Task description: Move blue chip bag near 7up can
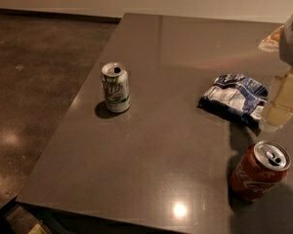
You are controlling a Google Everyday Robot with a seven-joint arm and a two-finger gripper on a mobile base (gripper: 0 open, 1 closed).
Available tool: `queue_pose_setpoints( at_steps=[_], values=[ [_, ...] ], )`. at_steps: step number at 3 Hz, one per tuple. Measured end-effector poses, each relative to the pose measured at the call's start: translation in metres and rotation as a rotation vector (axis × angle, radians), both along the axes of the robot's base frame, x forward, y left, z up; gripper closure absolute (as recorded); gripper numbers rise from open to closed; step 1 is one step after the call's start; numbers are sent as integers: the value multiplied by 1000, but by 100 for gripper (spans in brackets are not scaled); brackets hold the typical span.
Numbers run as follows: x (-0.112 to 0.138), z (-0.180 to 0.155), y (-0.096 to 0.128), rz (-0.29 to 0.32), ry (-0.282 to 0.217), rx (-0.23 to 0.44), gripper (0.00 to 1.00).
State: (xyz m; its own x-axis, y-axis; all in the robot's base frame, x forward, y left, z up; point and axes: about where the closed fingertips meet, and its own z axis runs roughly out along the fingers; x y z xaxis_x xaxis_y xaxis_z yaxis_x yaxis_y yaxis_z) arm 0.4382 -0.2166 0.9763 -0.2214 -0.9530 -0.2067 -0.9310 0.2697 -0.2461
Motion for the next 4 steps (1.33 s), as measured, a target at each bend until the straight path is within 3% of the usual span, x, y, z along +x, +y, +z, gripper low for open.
queue_pose_setpoints(
  at_steps=[1,2,4],
  values=[
    [0,0,0,0,-1,0,0],
    [24,1,6,-11,-8,11,0],
    [95,-21,14,-109,23,41,0]
  ],
)
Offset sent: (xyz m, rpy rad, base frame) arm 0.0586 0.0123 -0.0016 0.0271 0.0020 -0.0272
